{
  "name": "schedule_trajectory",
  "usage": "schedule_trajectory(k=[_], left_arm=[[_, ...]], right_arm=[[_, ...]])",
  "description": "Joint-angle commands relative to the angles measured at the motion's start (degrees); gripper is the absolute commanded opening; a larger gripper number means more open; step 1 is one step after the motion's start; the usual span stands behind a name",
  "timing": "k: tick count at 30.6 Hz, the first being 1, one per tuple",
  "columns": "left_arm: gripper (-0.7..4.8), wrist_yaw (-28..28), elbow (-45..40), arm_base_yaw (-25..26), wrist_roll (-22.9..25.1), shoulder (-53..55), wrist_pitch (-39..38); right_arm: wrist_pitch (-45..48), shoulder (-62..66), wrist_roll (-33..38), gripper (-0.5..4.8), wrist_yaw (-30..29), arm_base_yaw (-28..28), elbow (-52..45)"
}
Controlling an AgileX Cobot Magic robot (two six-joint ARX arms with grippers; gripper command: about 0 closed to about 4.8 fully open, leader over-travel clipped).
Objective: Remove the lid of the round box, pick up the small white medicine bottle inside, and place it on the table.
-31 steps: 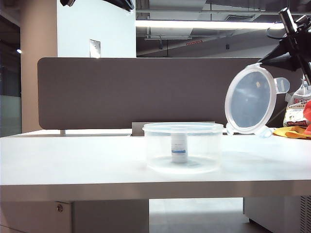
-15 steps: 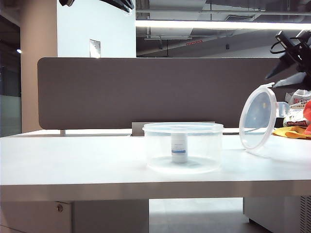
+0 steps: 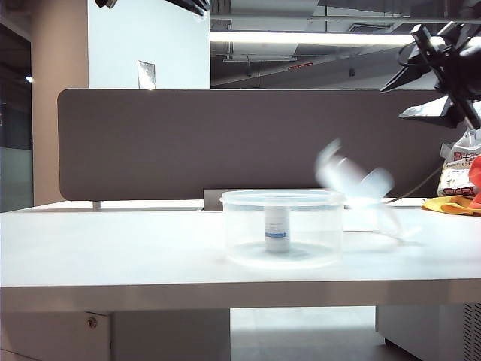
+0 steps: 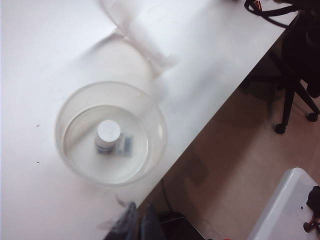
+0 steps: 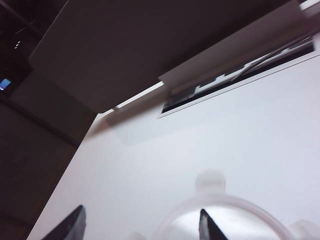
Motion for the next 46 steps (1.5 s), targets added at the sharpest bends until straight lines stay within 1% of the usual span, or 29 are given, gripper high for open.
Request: schedule_trajectory(k=[1,3,4,6,7,8,9,12,14,19,25,29,31,35,37,41,46], left_arm=[[0.26,0.26,0.31,0.07,0.20,-0.31,0.63],[0.26,0.26,0.31,0.07,0.15,-0.31,0.59],[0.26,0.22,0.31,0.07,0.17,-0.31,0.61],[0.25,0.24,0.31,0.07,0.17,-0.31,0.59],[0.25,0.22,0.28,0.07,0.22,-0.31,0.57],[0.25,0.22,0.28,0.07,0.22,-0.31,0.57],[0.24,0.17,0.28,0.07,0.22,-0.31,0.61],[0.23,0.13,0.28,0.07,0.20,-0.31,0.59],[0.21,0.11,0.31,0.07,0.15,-0.31,0.57],[0.21,0.04,0.31,0.07,-0.15,-0.31,-1.22],[0.21,0.04,0.31,0.07,-0.11,-0.33,-2.47],[0.21,0.04,0.31,0.07,-0.11,-0.31,-3.08],[0.21,0.04,0.31,0.07,-0.11,-0.31,-3.10],[0.21,0.04,0.31,0.07,0.04,-0.31,-3.10],[0.21,0.04,0.31,0.07,0.11,-0.31,-3.10],[0.21,0.00,0.31,0.07,0.31,-0.28,-2.86],[0.21,0.02,0.31,0.07,1.11,-0.26,-2.91]], right_arm=[[0.76,-0.20,0.28,2.82,-0.22,0.70,0.22],[0.74,-0.20,0.28,2.55,-0.31,0.96,0.22],[0.61,-0.20,0.28,2.31,-0.35,0.98,0.22],[0.46,-0.20,0.28,1.24,-2.43,1.01,0.22],[0.46,-0.20,0.26,0.53,-4.28,1.01,0.22],[0.48,-0.20,0.20,0.10,-5.92,1.01,0.22],[0.50,-0.20,0.20,-0.09,-7.54,1.01,0.22],[-0.28,-0.33,0.26,-0.09,-12.41,1.03,0.20],[-1.57,-0.52,0.22,-0.09,-14.12,1.33,0.20],[-6.34,-1.51,-1.66,-0.09,-14.62,3.26,0.13],[-8.17,-2.51,-3.93,-0.09,-14.45,6.34,0.15],[-12.24,-4.13,-8.22,-0.09,-13.18,8.37,0.17],[-16.28,-5.44,-11.98,-0.09,-10.73,9.62,0.17],[-25.73,-8.13,-21.53,-0.09,-3.10,12.55,0.24],[-29.70,-9.18,-24.87,-0.09,0.72,14.21,0.26],[-35.87,-9.97,-29.46,-0.09,6.43,17.49,0.68],[-46.75,-9.90,-39.01,-0.09,18.29,23.93,4.52]])
